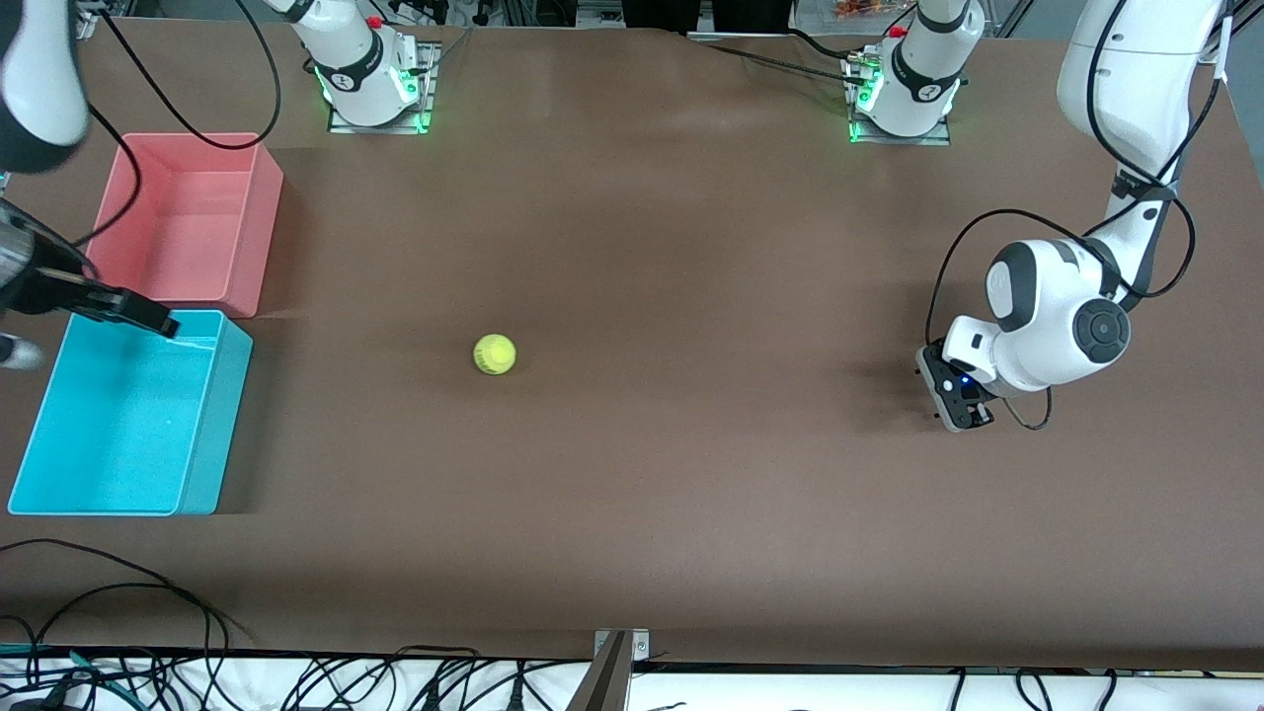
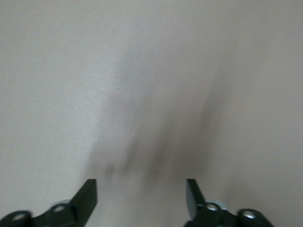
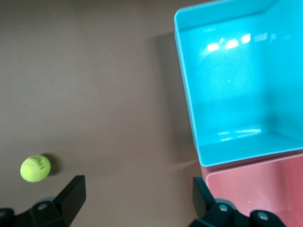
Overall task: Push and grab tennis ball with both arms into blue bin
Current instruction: 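Reach the right gripper toward the ball while the left gripper withdraws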
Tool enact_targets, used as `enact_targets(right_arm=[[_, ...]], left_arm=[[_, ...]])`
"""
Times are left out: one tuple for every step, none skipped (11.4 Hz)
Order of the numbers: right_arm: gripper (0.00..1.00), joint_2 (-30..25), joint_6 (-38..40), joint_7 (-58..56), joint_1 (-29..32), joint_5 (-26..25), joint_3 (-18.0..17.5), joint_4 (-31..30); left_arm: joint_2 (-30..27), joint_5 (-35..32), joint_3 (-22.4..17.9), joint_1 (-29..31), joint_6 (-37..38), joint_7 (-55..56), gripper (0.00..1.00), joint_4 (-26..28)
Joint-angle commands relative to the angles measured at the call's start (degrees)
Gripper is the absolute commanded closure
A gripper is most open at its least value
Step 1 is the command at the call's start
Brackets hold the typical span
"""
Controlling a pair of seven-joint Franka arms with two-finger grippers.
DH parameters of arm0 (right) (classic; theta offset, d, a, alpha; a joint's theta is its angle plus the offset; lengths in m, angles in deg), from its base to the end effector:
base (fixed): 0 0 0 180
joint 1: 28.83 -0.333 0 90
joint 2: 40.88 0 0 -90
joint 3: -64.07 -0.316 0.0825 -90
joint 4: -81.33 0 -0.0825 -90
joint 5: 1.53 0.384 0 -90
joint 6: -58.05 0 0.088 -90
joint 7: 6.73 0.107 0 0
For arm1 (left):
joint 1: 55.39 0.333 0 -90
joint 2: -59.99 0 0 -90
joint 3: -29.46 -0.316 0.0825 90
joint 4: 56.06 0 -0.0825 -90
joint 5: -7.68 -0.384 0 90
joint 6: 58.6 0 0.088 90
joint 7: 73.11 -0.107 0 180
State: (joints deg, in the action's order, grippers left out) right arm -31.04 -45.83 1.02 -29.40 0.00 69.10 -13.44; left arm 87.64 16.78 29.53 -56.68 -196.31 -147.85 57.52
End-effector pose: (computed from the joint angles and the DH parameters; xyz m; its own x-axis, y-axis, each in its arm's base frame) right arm 0.6128 -0.0422 0.5055 0.9762 -0.2167 -0.0134 -0.2168 -0.9762 -0.0091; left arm 0.6056 -0.0155 0.2148 0.3579 -0.9305 0.0784 -0.9320 -0.3508 0.0911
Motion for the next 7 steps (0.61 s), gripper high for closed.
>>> enact_targets(right_arm=[[0.0,1.41,-0.36,2.09,-3.03,-1.62,-0.2,-4.79],[0.0,2.02,-1.5,2.09,-4.43,-1.97,-0.11,-6.64],[0.0,2.03,-3.42,2.09,-4.88,-2.67,-0.2,-9.18],[0.0,1.86,-6.57,2.17,-5.58,-2.85,-0.2,-12.16],[0.0,1.77,-9.48,2.35,-5.76,-2.85,-0.2,-14.63],[0.0,1.85,-12.64,2.44,-6.02,-2.76,-0.37,-16.83],[0.0,1.85,-15.63,2.61,-6.98,-2.5,-0.55,-19.2]], left_arm=[[-14.68,1.36,-0.15,2.94,-0.45,-0.75,0.0,5.44],[-18.29,1.36,-0.24,4.35,0.59,-0.84,0.0,4.82],[-21.9,1.36,-0.59,4.36,1.82,-0.49,0.0,4.72],[-24.8,1.27,-1.11,4.19,4.18,-0.58,0.0,3.51],[-24.75,0.4,-1.99,4.01,12.65,-0.49,0.0,-2.77],[-24.4,-2.04,-2.35,3.92,21.0,0.47,0.0,-9.1],[-24.66,-3.81,-2.26,3.75,26.3,5.09,0.0,-12.73]])
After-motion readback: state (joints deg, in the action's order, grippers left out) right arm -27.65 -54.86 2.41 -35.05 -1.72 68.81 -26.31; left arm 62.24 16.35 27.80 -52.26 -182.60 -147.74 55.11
